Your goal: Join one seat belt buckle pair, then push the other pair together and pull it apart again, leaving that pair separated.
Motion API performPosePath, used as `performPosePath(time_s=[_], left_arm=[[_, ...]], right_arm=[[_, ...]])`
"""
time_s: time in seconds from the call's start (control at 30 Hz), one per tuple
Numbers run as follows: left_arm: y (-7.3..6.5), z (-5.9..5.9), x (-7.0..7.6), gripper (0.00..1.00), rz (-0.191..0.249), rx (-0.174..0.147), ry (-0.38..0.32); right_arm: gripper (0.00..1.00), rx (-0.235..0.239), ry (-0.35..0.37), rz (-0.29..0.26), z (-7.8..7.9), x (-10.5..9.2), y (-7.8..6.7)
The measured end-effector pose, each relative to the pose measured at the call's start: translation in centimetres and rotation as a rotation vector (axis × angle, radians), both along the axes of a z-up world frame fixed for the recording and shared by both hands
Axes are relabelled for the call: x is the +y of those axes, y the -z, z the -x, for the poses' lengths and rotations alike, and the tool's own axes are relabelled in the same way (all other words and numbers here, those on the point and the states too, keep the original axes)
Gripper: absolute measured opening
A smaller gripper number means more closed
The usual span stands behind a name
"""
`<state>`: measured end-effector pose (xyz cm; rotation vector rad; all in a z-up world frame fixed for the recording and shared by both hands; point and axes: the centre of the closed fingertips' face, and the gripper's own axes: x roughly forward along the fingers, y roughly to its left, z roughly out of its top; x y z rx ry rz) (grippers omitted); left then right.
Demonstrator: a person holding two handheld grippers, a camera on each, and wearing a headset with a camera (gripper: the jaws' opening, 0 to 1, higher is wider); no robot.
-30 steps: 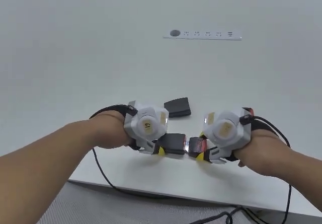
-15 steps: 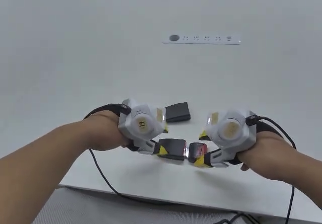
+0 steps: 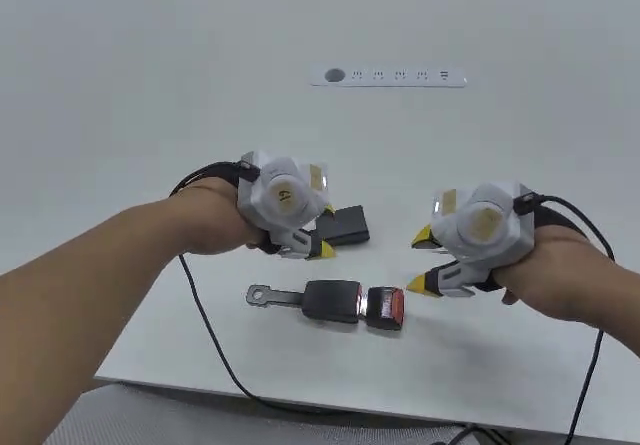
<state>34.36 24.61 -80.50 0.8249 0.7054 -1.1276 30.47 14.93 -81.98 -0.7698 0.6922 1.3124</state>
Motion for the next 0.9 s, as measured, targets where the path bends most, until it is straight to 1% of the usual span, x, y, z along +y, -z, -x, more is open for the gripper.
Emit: performPosePath(time_s=[0.07, 0.17, 0.27, 0.33, 0.47, 0.5, 0.53, 0.57, 0.67, 0.7, 0.73, 0.8, 0.87, 0.9], left_arm=[[0.3, -0.7, 0.0, 0.34, -0.007, 0.001, 0.001], [0.7, -1.3, 0.1, 0.34, -0.042, 0.008, 0.010], [1.1, -1.5, -0.2, 0.35, -0.048, 0.026, 0.010], [1.4, -1.7, -0.3, 0.35, -0.054, 0.030, 0.013], [1.6, -2.0, -0.6, 0.34, -0.059, 0.039, 0.020], [1.7, -2.1, -0.7, 0.34, -0.059, 0.040, 0.019], [1.8, -2.4, -0.9, 0.34, -0.058, 0.047, 0.018], [2.0, -2.4, -1.0, 0.35, -0.056, 0.057, 0.022], [2.5, -2.2, -1.1, 0.33, -0.069, 0.067, 0.037], [2.7, -1.9, -1.1, 0.33, -0.074, 0.079, 0.043], [2.7, -1.9, -1.1, 0.34, -0.076, 0.074, 0.046], [2.8, -1.7, -0.9, 0.33, -0.080, 0.080, 0.046], [3.0, -1.3, -0.8, 0.32, -0.088, 0.087, 0.058], [3.1, -1.1, -0.8, 0.32, -0.094, 0.085, 0.070]], right_arm=[[0.30, -0.025, -0.014, 0.022, -0.9, -1.0, 0.2], [0.29, -0.041, 0.003, 0.032, -2.1, -2.1, 0.2], [0.30, -0.054, 0.029, 0.045, -3.6, -3.4, 0.3], [0.31, -0.060, 0.037, 0.057, -4.1, -4.2, 0.5], [0.33, -0.057, 0.049, 0.083, -4.5, -5.6, 0.9], [0.34, -0.045, 0.067, 0.093, -4.7, -6.2, 1.3], [0.35, -0.038, 0.082, 0.097, -4.8, -6.8, 1.5], [0.35, -0.040, 0.082, 0.102, -4.9, -7.1, 1.6], [0.35, -0.028, 0.101, 0.115, -4.9, -8.1, 2.0], [0.35, -0.021, 0.104, 0.118, -4.8, -8.4, 2.1], [0.34, -0.016, 0.106, 0.122, -4.7, -8.5, 2.2], [0.34, -0.012, 0.110, 0.131, -4.8, -8.9, 2.5], [0.34, -0.007, 0.109, 0.136, -4.8, -9.0, 2.7], [0.34, -0.005, 0.109, 0.135, -4.8, -8.9, 2.8]])
